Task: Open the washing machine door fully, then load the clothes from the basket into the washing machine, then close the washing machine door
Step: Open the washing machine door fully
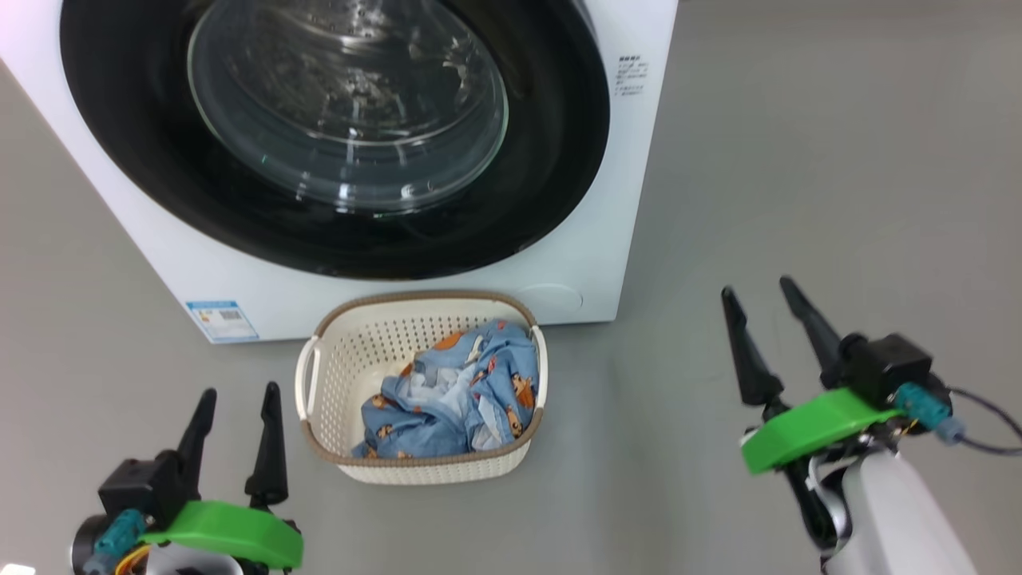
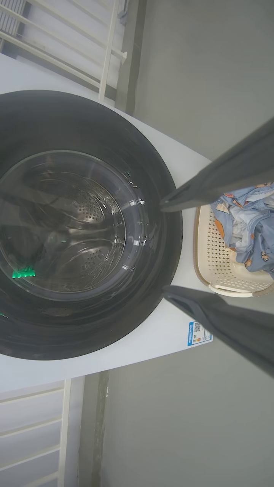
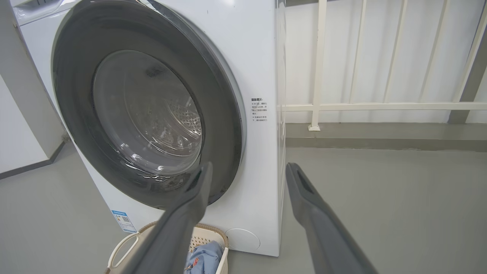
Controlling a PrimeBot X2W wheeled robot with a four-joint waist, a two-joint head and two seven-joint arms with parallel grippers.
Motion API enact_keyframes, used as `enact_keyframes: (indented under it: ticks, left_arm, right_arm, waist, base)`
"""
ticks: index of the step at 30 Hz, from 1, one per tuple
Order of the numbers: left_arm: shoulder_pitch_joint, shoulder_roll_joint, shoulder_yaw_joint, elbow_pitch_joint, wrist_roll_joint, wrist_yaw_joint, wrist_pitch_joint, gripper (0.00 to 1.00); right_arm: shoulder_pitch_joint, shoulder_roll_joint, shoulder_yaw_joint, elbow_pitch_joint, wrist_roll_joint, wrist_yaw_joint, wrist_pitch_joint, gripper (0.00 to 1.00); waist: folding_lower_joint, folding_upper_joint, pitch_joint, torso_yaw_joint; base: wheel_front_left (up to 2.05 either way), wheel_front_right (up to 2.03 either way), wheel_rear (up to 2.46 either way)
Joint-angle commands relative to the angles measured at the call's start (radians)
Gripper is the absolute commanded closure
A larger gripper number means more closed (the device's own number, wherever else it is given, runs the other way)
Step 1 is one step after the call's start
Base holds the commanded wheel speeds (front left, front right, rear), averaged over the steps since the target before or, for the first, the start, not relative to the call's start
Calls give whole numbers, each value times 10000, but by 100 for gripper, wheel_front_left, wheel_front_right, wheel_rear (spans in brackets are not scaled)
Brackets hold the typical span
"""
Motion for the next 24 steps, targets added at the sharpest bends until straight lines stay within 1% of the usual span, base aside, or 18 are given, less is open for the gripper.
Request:
enact_keyframes:
  ticks: [1, 2, 3, 4, 5, 7, 9, 16, 21, 23, 24]
  left_arm:
    - [-457, 224, 312, -328, -85, -12, -65, 0]
    - [-499, 248, 306, -355, -112, -14, -65, 0]
    - [-536, 272, 295, -373, -135, -16, -65, 0]
    - [-572, 296, 277, -389, -156, -18, -65, 0]
    - [-608, 314, 254, -414, -174, -20, -65, 0]
    - [-685, 336, 209, -469, -214, -22, -65, 0]
    - [-770, 350, 165, -519, -269, -24, -65, 0]
    - [-912, 413, -85, -685, -555, -27, -65, 0]
    - [-1051, 485, -161, -895, -684, -27, -65, 0]
    - [-1118, 511, -202, -979, -720, -27, -65, 0]
    - [-1118, 511, -202, -979, -720, -27, -65, 0]
  right_arm:
    - [-431, -14, 149, -245, 58, 16, -120, 0]
    - [-551, -54, 80, -257, 96, 16, -120, 0]
    - [-671, -86, 15, -279, 147, 16, -120, 3]
    - [-795, -125, -30, -332, 209, 16, -120, 21]
    - [-908, -182, -61, -383, 268, 16, -120, 51]
    - [-1126, -301, -141, -390, 442, 16, -120, 63]
    - [-1400, -444, -223, -373, 666, 16, -120, 100]
    - [-2514, -870, -501, -125, 2415, 16, -96, 100]
    - [-3460, -1197, -711, -68, 3785, 16, 235, 100]
    - [-3875, -1387, -784, -40, 4247, 16, 436, 100]
    - [-3875, -1387, -784, -40, 4247, 16, 436, 100]
  waist:
    - [0, -1, 215, 99]
    - [0, -1, 296, 127]
    - [0, -1, 374, 156]
    - [0, -1, 453, 187]
    - [0, -1, 534, 223]
    - [0, -1, 707, 299]
    - [0, -1, 878, 384]
    - [0, -1, 1407, 652]
    - [0, -1, 1913, 847]
    - [0, -1, 2119, 935]
    - [0, -1, 2119, 935]
  base:
    - [0, 0, 0]
    - [0, 0, 0]
    - [0, 0, 0]
    - [0, 0, 0]
    - [0, 0, 0]
    - [0, 0, 0]
    - [0, 0, 0]
    - [0, 0, 0]
    - [0, 0, 0]
    - [0, 0, 0]
    - [0, 0, 0]
